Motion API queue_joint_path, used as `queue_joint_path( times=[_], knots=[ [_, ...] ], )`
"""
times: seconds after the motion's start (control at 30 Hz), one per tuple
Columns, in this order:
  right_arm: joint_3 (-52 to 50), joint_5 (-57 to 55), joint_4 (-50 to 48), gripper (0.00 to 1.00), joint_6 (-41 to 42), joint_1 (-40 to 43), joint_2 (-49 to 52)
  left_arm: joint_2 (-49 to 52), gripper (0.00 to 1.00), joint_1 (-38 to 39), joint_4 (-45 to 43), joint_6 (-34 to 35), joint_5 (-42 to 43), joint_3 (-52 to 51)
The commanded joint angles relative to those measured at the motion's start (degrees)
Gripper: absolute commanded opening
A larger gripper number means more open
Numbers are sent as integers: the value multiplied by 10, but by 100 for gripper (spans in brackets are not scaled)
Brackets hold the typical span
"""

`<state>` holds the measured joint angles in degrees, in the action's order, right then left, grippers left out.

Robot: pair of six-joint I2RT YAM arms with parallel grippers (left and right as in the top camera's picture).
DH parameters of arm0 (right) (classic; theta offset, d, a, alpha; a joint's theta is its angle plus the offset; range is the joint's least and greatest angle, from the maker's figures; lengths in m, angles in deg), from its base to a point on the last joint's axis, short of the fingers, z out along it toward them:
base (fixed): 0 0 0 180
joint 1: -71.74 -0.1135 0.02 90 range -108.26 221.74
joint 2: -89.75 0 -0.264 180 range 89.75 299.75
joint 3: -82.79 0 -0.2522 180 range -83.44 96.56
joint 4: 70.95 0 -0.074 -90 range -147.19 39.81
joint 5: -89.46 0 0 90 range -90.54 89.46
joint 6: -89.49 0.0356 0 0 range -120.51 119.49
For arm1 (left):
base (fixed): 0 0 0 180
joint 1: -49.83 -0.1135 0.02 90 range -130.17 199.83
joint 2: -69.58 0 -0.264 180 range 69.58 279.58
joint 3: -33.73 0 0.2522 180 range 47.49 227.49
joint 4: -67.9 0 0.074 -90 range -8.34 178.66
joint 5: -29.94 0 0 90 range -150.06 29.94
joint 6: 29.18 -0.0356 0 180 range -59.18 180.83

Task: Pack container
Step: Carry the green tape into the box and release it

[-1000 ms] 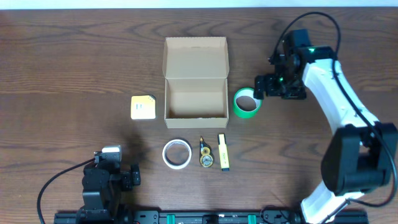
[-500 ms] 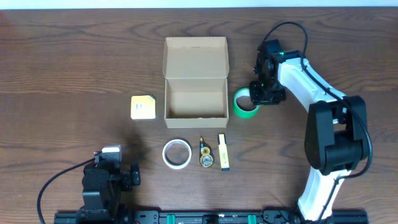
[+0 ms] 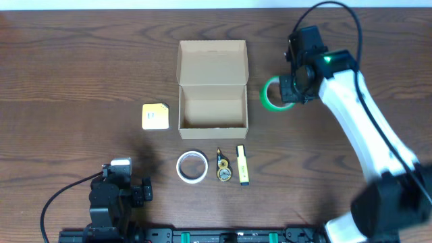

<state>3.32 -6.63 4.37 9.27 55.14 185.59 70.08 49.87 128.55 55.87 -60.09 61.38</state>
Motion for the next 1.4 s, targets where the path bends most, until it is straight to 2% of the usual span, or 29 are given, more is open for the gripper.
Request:
queue_joint_path(
  times=[0.0, 0.13, 0.3, 0.43, 0.7, 1.0, 1.03, 1.13, 1.2, 1.37],
  knots=[
    [8, -12, -3, 1, -62, -57, -37, -3, 96, 0, 41, -13, -19, -7],
    [12, -10, -40, 1, -176, -136, -40, -3, 95, 0, 41, -13, -19, -7],
    [12, 4, -118, 1, -236, -157, -21, -3, 95, 0, 41, -13, -19, -7],
    [13, 21, -150, 1, -252, -158, 27, -3, 96, 0, 41, -13, -19, -7],
    [14, 19, -129, 1, -261, -191, 132, -3, 95, 0, 41, -13, -19, -7],
    [14, -16, -139, 1, -267, -205, 177, -3, 95, 0, 41, -13, -19, -7],
    [14, -17, -143, 8, -267, -206, 177, -3, 96, 0, 41, -13, -19, -7],
    [14, -17, -151, 49, -266, -206, 177, -3, 95, 0, 41, -13, -19, -7],
    [14, -35, -160, 54, -265, -206, 177, -3, 96, 0, 41, -13, -19, -7],
    [14, -57, -187, 53, -265, -206, 177, -3, 95, 0, 41, -13, -19, -7]
  ],
)
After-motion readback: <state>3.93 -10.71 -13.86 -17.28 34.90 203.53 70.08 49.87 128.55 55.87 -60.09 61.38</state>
